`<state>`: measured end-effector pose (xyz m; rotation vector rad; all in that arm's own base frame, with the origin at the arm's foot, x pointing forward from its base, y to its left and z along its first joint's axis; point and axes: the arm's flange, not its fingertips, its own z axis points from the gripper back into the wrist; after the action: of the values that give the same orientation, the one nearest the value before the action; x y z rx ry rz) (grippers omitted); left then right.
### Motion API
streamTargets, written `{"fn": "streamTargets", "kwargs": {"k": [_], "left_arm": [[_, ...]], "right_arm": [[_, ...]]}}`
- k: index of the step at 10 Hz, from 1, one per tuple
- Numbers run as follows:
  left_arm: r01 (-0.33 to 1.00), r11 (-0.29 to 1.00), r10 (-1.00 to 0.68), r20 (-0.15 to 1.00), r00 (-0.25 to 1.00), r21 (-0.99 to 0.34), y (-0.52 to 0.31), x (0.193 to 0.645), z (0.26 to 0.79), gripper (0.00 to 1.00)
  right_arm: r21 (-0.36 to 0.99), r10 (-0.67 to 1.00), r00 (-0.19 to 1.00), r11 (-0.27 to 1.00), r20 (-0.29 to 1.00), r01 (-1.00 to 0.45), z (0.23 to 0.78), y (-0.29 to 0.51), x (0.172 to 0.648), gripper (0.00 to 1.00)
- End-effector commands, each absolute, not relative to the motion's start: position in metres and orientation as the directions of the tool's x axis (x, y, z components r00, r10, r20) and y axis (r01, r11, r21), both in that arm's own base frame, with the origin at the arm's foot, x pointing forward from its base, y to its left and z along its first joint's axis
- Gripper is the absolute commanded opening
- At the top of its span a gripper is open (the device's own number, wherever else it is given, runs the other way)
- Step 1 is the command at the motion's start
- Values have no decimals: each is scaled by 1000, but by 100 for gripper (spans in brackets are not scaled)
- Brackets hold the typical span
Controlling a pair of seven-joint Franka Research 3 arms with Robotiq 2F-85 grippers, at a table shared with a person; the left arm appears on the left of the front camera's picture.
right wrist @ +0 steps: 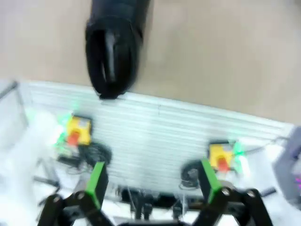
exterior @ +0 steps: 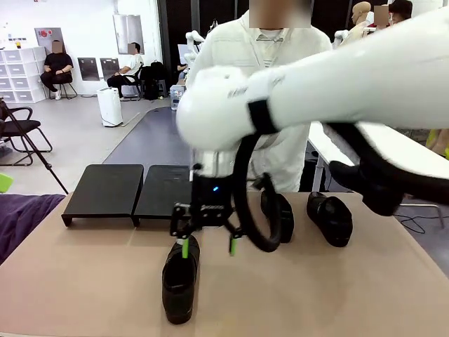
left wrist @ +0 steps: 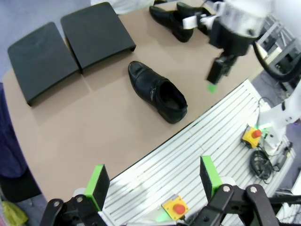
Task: Organize the shoes by placing them on the stand.
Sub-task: Pick up one Shoe and place it in the middle of the table.
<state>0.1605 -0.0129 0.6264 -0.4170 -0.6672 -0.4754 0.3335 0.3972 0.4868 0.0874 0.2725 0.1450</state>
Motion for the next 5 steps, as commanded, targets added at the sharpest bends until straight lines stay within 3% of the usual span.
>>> {"fn": "streamTargets", "kwargs": {"k": [1, 3, 5], "left_arm": [[552, 804, -285, 670, 685, -222, -12, 159, 627, 100], [552, 804, -285, 670, 685, -222, -12, 159, 627, 100], [552, 804, -285, 670, 685, -222, -12, 159, 627, 100]], "right_arm": [[79, 134, 964, 990, -231, -119, 514, 334, 297, 100], [114, 95, 978, 991, -183, -75, 516, 294, 283, 100], [70, 120, 964, 992, -239, -107, 525, 340, 298, 100]]}}
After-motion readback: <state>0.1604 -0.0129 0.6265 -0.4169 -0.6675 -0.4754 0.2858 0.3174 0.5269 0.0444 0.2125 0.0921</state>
